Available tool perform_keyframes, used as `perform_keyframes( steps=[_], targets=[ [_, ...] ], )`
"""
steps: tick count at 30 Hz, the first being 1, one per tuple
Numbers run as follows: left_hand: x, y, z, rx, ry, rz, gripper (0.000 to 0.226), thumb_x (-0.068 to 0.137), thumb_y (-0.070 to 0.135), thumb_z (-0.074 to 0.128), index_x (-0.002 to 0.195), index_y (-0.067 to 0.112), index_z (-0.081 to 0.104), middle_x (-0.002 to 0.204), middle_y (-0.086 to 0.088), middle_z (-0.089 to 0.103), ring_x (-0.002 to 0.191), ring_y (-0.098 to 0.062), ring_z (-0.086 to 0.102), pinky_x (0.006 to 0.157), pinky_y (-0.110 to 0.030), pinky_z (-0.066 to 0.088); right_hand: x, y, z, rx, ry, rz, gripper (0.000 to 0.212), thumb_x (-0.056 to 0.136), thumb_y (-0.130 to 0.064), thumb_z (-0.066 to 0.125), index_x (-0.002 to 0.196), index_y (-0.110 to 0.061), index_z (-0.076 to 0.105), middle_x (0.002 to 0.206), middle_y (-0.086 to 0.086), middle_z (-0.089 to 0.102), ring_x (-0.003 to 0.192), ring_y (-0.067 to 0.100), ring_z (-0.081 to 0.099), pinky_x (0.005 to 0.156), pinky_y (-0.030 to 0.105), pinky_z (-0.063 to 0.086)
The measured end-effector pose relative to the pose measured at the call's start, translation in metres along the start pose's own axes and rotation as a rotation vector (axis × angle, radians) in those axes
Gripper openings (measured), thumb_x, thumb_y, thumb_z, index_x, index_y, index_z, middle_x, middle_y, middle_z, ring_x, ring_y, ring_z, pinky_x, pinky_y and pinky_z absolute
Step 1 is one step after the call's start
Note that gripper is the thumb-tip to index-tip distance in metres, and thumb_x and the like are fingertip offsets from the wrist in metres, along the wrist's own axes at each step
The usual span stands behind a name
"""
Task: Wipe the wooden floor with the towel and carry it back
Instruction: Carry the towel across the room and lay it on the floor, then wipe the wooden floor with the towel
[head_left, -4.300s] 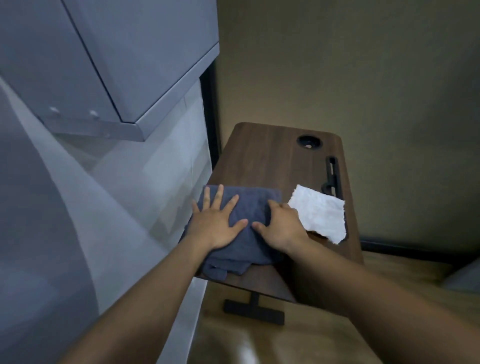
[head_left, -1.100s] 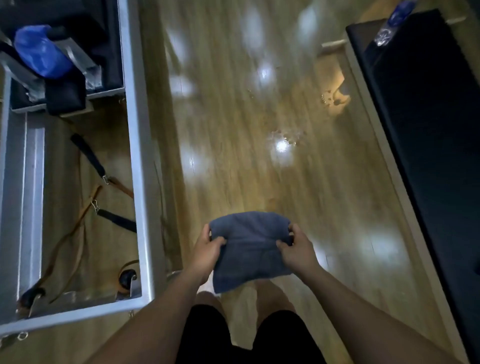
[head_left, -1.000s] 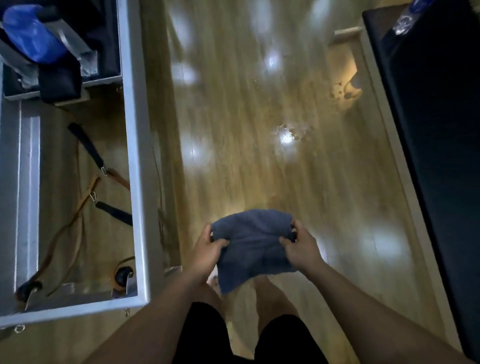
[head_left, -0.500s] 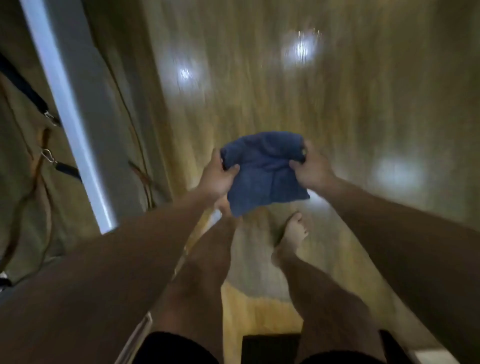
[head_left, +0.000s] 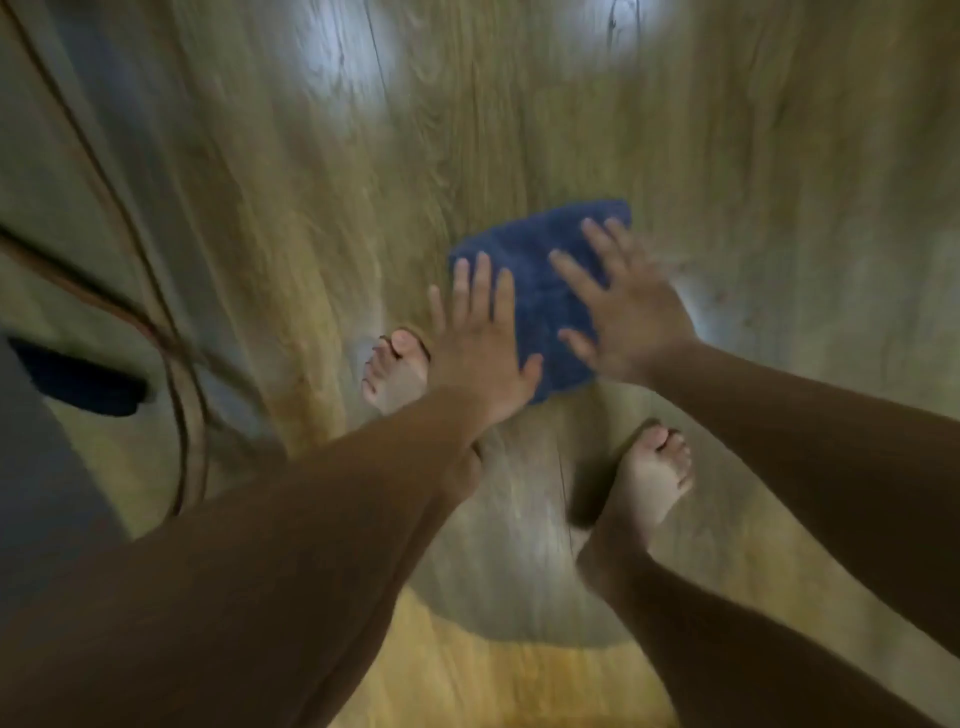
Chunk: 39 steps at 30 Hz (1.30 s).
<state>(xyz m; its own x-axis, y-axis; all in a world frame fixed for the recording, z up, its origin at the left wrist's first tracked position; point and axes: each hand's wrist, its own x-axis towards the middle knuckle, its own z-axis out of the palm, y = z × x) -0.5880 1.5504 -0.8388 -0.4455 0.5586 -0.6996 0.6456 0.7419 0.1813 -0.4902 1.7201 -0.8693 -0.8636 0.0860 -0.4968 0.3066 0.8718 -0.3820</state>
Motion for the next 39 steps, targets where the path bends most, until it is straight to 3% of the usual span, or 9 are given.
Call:
perform_keyframes(
  steps=[2, 5, 8, 12, 15, 19, 25, 33, 39],
  targets=[
    [0.008, 0.008, 0.034, 0.027, 0.011, 0.073, 0.096, 0.093, 0.060, 0.042, 0.158, 0.007, -0.005, 0.165, -0.017, -0.017, 0.151, -0.035, -0.019, 0.121, -0.060, -0.002, 0.010, 0.009, 0.028, -0.144, 0.021, -0.193, 0.081, 0.086, -0.057, 0.042, 0.157, -0.019, 0.030, 0.163, 0.026, 0.017, 0.150, 0.049, 0.014, 0.118, 0.066, 0.017],
    [0.019, 0.016, 0.070, -0.022, 0.088, 0.018, 0.091, 0.093, 0.055, 0.042, 0.159, 0.007, 0.001, 0.166, -0.017, -0.011, 0.152, -0.035, -0.017, 0.119, -0.064, 0.001, 0.018, 0.027, 0.061, -0.232, 0.105, -0.272, 0.077, 0.093, -0.058, 0.042, 0.158, -0.019, 0.028, 0.164, 0.025, 0.013, 0.151, 0.049, 0.008, 0.121, 0.063, 0.007],
    [0.028, 0.013, 0.098, -0.084, 0.280, 0.040, 0.084, 0.091, 0.048, 0.048, 0.159, 0.010, 0.015, 0.167, -0.016, 0.003, 0.154, -0.035, -0.003, 0.118, -0.067, 0.007, 0.026, 0.042, 0.080, -0.220, 0.252, -0.302, 0.075, 0.092, -0.060, 0.046, 0.154, -0.020, 0.038, 0.162, 0.022, 0.023, 0.150, 0.046, 0.015, 0.122, 0.060, 0.009],
    [0.053, -0.006, 0.109, -0.075, 0.453, 0.164, 0.081, 0.089, 0.047, 0.046, 0.157, 0.014, 0.017, 0.166, -0.012, 0.009, 0.154, -0.033, 0.007, 0.119, -0.066, 0.005, 0.033, 0.045, 0.084, -0.192, 0.329, -0.310, 0.077, 0.088, -0.062, 0.050, 0.152, -0.019, 0.041, 0.161, 0.019, 0.028, 0.149, 0.045, 0.020, 0.122, 0.060, 0.011],
    [0.074, -0.008, 0.097, -0.076, 0.554, 0.175, 0.083, 0.086, 0.049, 0.048, 0.155, 0.012, 0.022, 0.164, -0.013, 0.014, 0.153, -0.033, 0.010, 0.119, -0.064, 0.004, 0.066, 0.058, 0.059, -0.179, 0.344, -0.414, 0.076, 0.087, -0.064, 0.052, 0.149, -0.020, 0.047, 0.159, 0.020, 0.031, 0.148, 0.045, 0.023, 0.120, 0.061, 0.015],
    [0.158, -0.006, 0.023, -0.138, 0.692, -0.028, 0.080, 0.087, 0.049, 0.045, 0.155, 0.010, 0.032, 0.163, -0.017, 0.022, 0.152, -0.034, 0.015, 0.117, -0.065, 0.012, 0.184, 0.098, -0.017, -0.281, 0.393, -0.564, 0.069, 0.092, -0.064, 0.044, 0.149, -0.025, 0.046, 0.159, 0.018, 0.034, 0.147, 0.046, 0.027, 0.120, 0.059, 0.015],
    [0.229, -0.035, -0.060, 0.025, 0.641, -0.021, 0.080, 0.090, 0.054, 0.031, 0.159, 0.017, 0.018, 0.167, -0.010, 0.010, 0.154, -0.029, 0.006, 0.120, -0.059, 0.007, 0.256, 0.107, -0.078, -0.396, 0.408, -0.395, 0.071, 0.095, -0.064, 0.032, 0.155, -0.027, 0.032, 0.165, 0.014, 0.021, 0.152, 0.042, 0.015, 0.123, 0.057, 0.007],
    [0.224, -0.029, -0.063, 0.003, 0.608, -0.056, 0.080, 0.088, 0.054, 0.025, 0.160, 0.020, 0.015, 0.168, -0.006, 0.008, 0.154, -0.027, 0.004, 0.122, -0.057, 0.007, 0.244, 0.098, -0.075, -0.333, 0.419, -0.352, 0.069, 0.095, -0.063, 0.032, 0.154, -0.028, 0.036, 0.163, 0.016, 0.026, 0.151, 0.045, 0.017, 0.122, 0.060, 0.008],
    [0.163, -0.028, -0.006, -0.058, 0.609, 0.093, 0.076, 0.087, 0.048, 0.041, 0.156, 0.015, 0.031, 0.165, -0.008, 0.022, 0.153, -0.031, 0.015, 0.119, -0.058, 0.017, 0.166, 0.075, -0.020, -0.200, 0.470, -0.276, 0.070, 0.088, -0.059, 0.049, 0.151, -0.028, 0.043, 0.163, 0.014, 0.029, 0.150, 0.046, 0.019, 0.120, 0.062, 0.015]
  ],
)
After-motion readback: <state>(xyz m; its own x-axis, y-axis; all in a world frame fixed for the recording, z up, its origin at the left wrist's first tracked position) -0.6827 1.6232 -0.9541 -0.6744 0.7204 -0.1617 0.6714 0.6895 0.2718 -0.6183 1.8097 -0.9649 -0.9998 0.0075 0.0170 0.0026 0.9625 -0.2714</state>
